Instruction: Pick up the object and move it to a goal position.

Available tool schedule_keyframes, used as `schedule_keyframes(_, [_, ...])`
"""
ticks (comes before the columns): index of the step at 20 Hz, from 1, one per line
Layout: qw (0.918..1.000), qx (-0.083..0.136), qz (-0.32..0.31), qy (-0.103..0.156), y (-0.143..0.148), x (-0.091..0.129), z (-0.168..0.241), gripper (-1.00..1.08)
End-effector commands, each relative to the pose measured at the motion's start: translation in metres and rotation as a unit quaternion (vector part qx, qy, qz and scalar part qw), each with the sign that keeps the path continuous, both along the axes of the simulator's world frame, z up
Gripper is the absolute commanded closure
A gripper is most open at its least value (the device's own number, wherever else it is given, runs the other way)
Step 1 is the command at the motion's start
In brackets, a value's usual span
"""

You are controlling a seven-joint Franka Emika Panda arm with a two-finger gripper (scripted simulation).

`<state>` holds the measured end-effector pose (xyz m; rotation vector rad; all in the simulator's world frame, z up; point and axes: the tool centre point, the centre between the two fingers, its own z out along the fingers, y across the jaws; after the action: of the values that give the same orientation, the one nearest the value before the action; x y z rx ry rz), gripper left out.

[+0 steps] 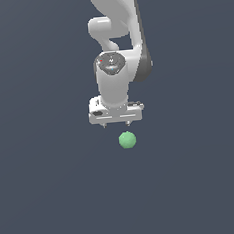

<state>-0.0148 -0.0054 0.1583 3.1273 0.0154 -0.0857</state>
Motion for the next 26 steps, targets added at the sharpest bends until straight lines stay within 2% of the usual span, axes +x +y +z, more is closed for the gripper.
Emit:
schedule_keyframes(1, [1.0000,0.000,0.000,0.000,0.000,0.000,0.000,-0.92])
schedule_keyframes(12, [0.9994,-0.010,0.025,0.024,0.008,-0.012,-0.010,-0.92])
schedule_keyframes(19, [0.9991,-0.008,0.038,0.019,0.010,-0.010,-0.014,-0.92])
schedule_keyframes(26, [0.9959,-0.002,0.090,0.009,0.019,-0.004,-0.028,-0.92])
